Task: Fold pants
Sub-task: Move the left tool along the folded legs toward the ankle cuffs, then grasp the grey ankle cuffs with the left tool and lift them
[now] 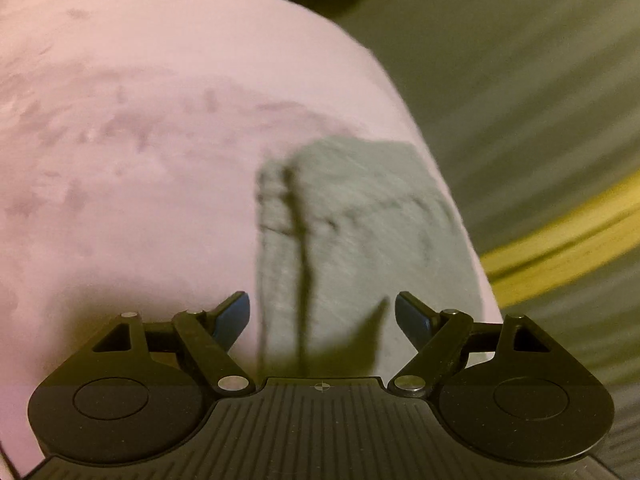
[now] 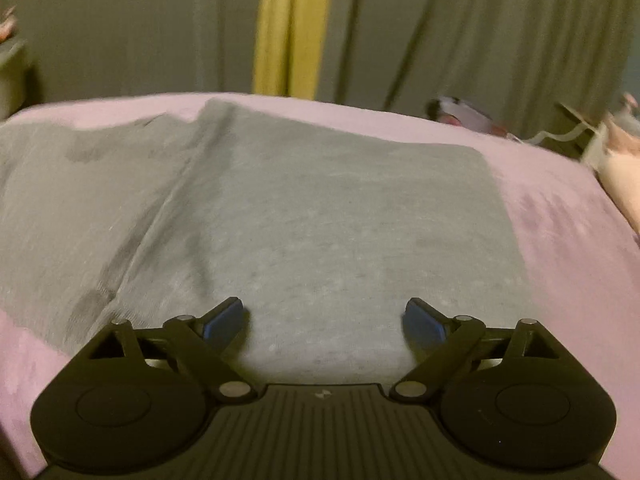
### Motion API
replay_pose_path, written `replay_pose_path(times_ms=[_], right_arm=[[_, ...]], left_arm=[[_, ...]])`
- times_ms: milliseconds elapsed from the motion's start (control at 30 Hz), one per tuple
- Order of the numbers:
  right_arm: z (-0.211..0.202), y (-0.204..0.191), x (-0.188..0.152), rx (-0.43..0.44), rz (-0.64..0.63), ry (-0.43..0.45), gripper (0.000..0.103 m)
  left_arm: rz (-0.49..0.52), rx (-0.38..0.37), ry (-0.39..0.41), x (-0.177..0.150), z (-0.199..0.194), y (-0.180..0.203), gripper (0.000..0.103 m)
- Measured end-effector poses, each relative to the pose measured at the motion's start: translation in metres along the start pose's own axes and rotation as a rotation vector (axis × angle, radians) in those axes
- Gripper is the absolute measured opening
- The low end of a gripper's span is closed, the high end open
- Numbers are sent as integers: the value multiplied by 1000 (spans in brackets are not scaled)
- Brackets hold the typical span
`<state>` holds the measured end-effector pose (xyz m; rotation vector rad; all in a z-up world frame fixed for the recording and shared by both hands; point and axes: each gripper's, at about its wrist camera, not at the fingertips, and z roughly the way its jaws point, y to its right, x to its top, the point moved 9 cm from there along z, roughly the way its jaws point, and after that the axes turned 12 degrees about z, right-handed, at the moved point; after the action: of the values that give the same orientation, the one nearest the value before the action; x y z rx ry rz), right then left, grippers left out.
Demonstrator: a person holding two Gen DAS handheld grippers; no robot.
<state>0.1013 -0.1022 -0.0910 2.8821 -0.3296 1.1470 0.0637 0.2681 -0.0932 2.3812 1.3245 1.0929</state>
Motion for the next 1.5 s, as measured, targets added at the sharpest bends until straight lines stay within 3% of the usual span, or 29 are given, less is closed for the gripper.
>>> replay_pose_path(times_ms=[100, 233, 433, 633, 700, 767, 833, 867, 967, 1033, 1100, 1167, 1267, 1300, 1367, 1400, 1467, 1500], right_arm=[[10, 3, -12, 27, 26, -44, 92], [11, -4, -21, 12, -53, 24, 97], [9, 2, -22, 29, -14, 19, 99], [12, 0, -19, 30, -20, 32, 99], [13, 0, -18, 30, -16, 32, 99], [10, 0, -18, 28, -7, 27, 99], [6, -1, -16, 45, 16, 38, 99], [2, -2, -15, 71, 28, 52, 98], [-9, -15, -12, 147, 13, 103, 83], [-7, -28, -20, 179, -39, 78, 68], [-4, -38, -31, 163, -113, 75, 60], [-6, -44, -32, 154, -168, 91, 51], [-19, -43, -24, 187, -121, 117, 51], [-23, -41, -22, 190, -115, 137, 58], [-16, -40, -24, 168, -134, 111, 72], [-8, -38, -30, 149, -144, 66, 73], [-8, -34, -30, 159, -110, 63, 73], [-9, -32, -28, 159, -98, 53, 75]], left_arm=[[-28, 0, -25, 6, 10, -13, 85], [4, -85, -73, 9, 27, -10, 85], [13, -218, -90, 14, 49, -10, 100], [232, -175, -141, 12, 68, 19, 100], [267, -160, -163, 13, 71, 24, 93], [280, -118, -159, 18, 72, 22, 64], [288, -107, -161, 19, 72, 21, 58], [305, -103, -156, 19, 72, 22, 49], [389, -111, -117, 17, 67, 30, 35], [401, -108, -101, 15, 66, 31, 35], [388, -101, -103, 13, 70, 30, 43], [389, -105, -110, 10, 75, 35, 59], [435, -112, -123, 5, 74, 47, 73], [436, -108, -132, 5, 76, 48, 74], [421, -88, -138, 6, 78, 48, 65], [413, -69, -136, 7, 79, 48, 59], [377, -75, -125, 12, 75, 45, 33], [369, -98, -118, 14, 72, 45, 29]])
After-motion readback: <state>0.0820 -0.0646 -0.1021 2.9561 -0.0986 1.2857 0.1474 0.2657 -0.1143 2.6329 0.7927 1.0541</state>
